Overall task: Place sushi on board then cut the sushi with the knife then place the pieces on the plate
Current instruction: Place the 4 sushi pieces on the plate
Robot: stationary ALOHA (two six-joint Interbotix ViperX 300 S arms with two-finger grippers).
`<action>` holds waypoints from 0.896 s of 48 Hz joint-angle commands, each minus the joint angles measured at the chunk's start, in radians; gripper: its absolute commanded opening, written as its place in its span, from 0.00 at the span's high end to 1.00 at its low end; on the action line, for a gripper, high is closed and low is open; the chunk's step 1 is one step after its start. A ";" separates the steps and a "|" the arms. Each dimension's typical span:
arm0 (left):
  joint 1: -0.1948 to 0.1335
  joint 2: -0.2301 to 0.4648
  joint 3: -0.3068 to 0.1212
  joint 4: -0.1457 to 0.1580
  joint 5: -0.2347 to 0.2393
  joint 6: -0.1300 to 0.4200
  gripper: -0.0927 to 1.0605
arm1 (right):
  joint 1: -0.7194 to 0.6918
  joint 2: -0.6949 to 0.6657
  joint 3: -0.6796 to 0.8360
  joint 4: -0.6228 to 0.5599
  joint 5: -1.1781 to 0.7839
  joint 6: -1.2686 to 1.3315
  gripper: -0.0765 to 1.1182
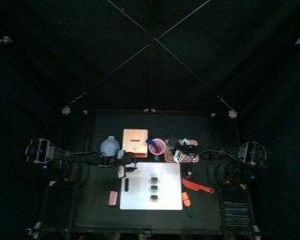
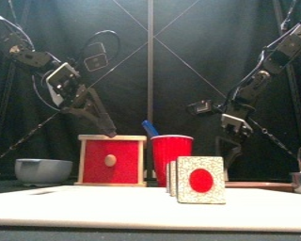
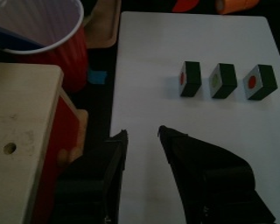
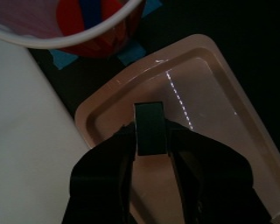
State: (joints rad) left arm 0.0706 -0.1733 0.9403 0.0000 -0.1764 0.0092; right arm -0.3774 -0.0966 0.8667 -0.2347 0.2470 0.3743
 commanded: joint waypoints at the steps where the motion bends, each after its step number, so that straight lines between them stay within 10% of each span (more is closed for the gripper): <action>1: 0.005 -0.015 -0.009 0.002 -0.009 0.002 0.27 | -0.005 -0.008 -0.021 -0.003 -0.006 -0.003 0.32; 43: 0.005 -0.015 -0.011 -0.003 -0.009 -0.003 0.27 | 0.451 0.052 -0.249 0.041 0.078 0.003 0.28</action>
State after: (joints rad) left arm 0.0721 -0.1749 0.9403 -0.0015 -0.1764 0.0077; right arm 0.0675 -0.0383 0.6504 -0.1963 0.3283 0.3758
